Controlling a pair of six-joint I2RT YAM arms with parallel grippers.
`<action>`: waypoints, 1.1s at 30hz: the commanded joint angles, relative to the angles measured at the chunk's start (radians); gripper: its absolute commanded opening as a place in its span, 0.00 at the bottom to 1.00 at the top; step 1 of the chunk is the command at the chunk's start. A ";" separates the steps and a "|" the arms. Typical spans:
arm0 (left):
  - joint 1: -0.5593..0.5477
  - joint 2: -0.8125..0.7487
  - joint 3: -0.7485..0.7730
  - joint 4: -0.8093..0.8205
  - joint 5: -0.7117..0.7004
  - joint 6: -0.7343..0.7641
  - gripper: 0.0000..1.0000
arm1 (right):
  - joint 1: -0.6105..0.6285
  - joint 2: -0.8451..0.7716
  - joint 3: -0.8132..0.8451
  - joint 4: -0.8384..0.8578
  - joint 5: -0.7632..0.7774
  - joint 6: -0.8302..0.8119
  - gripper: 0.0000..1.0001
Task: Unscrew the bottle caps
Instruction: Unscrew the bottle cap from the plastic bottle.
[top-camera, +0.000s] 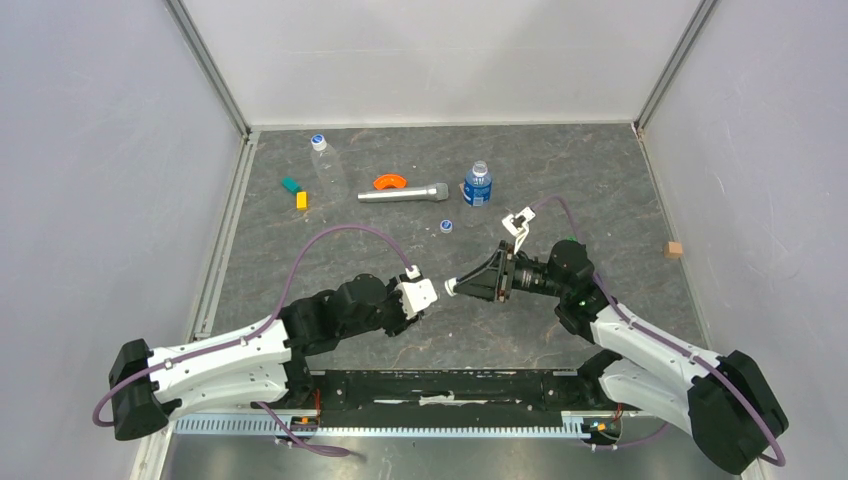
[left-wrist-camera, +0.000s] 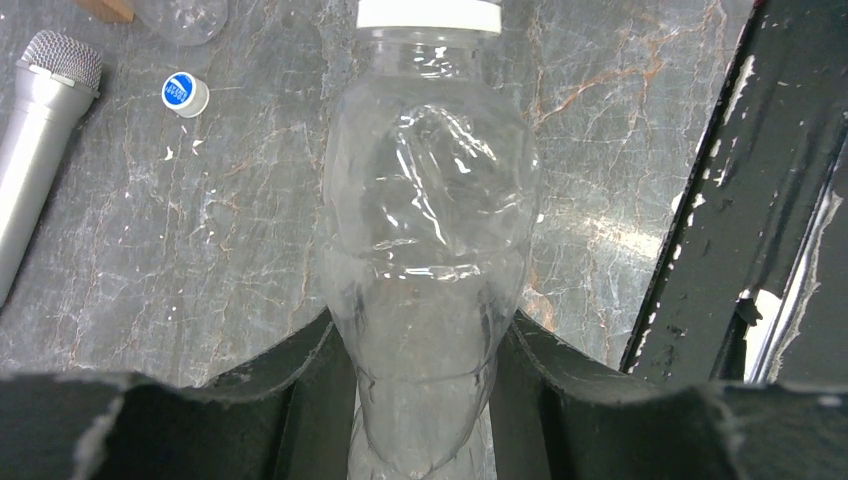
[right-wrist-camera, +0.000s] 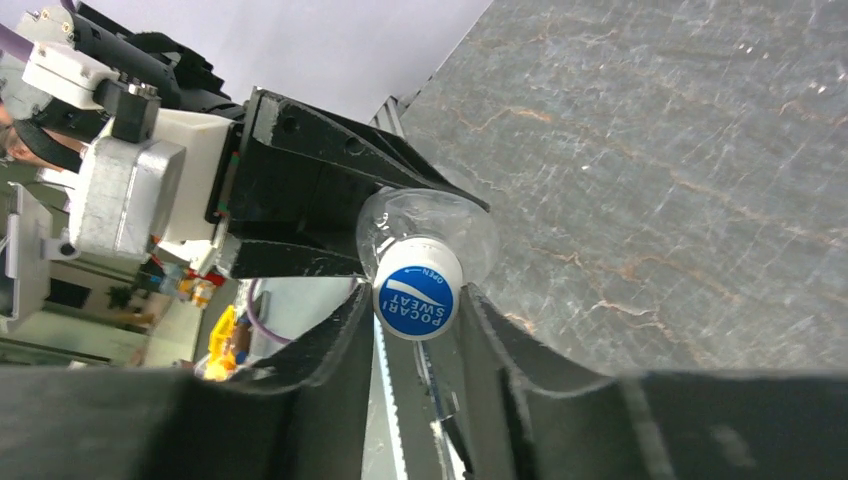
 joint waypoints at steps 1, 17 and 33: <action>-0.005 -0.008 0.003 0.055 0.015 -0.013 0.08 | 0.019 0.003 0.029 0.090 -0.050 -0.023 0.34; -0.004 -0.060 -0.018 0.105 0.215 -0.042 0.08 | 0.023 -0.074 0.043 -0.027 -0.196 -0.607 0.00; -0.004 -0.041 0.036 0.088 0.354 -0.054 0.09 | 0.022 -0.140 0.052 -0.171 -0.188 -0.788 0.00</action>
